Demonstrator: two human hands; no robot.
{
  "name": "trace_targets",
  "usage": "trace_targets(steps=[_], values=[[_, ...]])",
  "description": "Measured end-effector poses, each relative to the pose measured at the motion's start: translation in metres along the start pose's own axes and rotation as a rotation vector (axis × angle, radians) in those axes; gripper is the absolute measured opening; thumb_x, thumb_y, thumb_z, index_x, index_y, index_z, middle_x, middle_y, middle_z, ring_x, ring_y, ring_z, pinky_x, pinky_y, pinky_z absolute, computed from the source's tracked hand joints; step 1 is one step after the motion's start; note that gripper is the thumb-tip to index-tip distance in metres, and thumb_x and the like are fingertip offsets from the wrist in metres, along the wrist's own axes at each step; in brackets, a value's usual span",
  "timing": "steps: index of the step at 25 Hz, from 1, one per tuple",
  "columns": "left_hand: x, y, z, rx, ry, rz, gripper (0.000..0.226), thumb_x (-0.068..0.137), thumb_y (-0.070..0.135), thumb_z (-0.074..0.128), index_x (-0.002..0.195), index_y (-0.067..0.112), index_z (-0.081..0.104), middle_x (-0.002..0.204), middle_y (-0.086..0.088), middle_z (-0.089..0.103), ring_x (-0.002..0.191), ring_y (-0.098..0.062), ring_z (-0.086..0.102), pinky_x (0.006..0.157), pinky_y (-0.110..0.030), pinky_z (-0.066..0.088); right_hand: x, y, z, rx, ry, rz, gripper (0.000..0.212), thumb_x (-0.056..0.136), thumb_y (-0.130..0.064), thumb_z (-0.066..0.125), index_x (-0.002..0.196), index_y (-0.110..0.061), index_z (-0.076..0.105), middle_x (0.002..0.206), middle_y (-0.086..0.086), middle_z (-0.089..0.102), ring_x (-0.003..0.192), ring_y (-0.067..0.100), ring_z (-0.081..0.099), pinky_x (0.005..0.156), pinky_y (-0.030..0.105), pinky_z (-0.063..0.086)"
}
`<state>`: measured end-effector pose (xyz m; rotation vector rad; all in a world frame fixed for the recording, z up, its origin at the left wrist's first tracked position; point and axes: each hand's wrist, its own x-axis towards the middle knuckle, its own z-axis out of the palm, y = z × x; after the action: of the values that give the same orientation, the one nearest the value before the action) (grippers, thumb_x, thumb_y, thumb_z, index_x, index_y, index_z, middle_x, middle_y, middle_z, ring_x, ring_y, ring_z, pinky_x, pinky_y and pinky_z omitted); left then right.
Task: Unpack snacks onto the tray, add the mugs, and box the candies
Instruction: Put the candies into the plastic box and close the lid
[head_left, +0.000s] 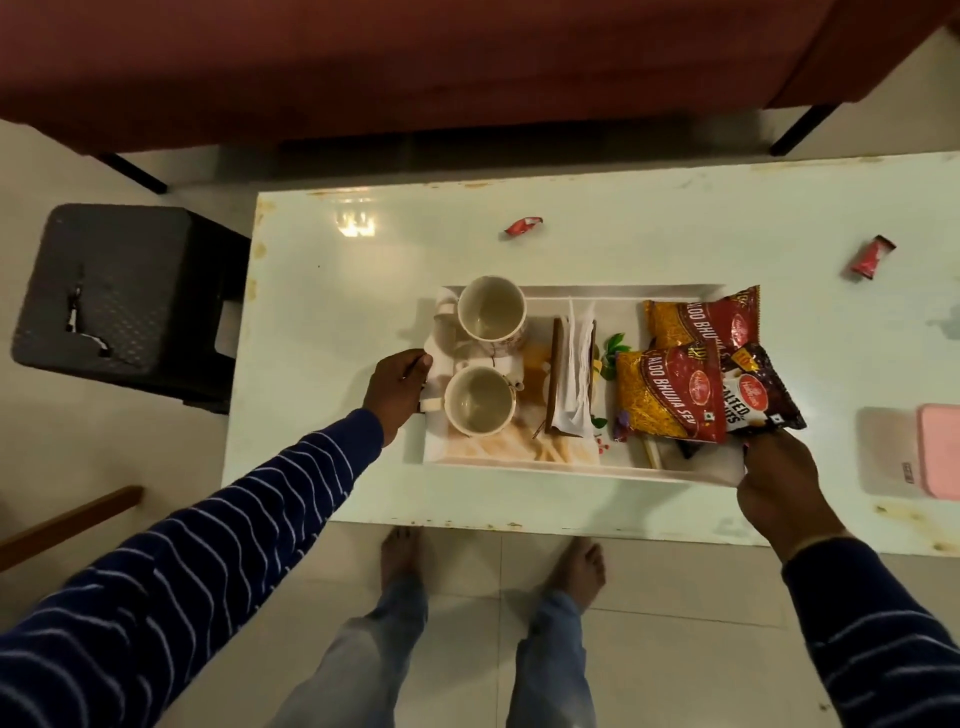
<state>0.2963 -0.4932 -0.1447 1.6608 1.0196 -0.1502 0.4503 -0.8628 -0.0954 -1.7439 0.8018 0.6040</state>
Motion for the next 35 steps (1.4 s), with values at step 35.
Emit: trace_targets(steps=[35], values=[[0.031, 0.007, 0.016, -0.188, 0.104, -0.266, 0.016, 0.096, 0.036, 0.060, 0.094, 0.027, 0.072, 0.073, 0.006, 0.060, 0.064, -0.011, 0.059, 0.055, -0.025, 0.056, 0.077, 0.014, 0.021, -0.015, -0.021, -0.025, 0.027, 0.090, 0.002, 0.049, 0.103, -0.014, 0.067, 0.108, 0.010, 0.066, 0.097, 0.026, 0.061, 0.083, 0.038, 0.051]])
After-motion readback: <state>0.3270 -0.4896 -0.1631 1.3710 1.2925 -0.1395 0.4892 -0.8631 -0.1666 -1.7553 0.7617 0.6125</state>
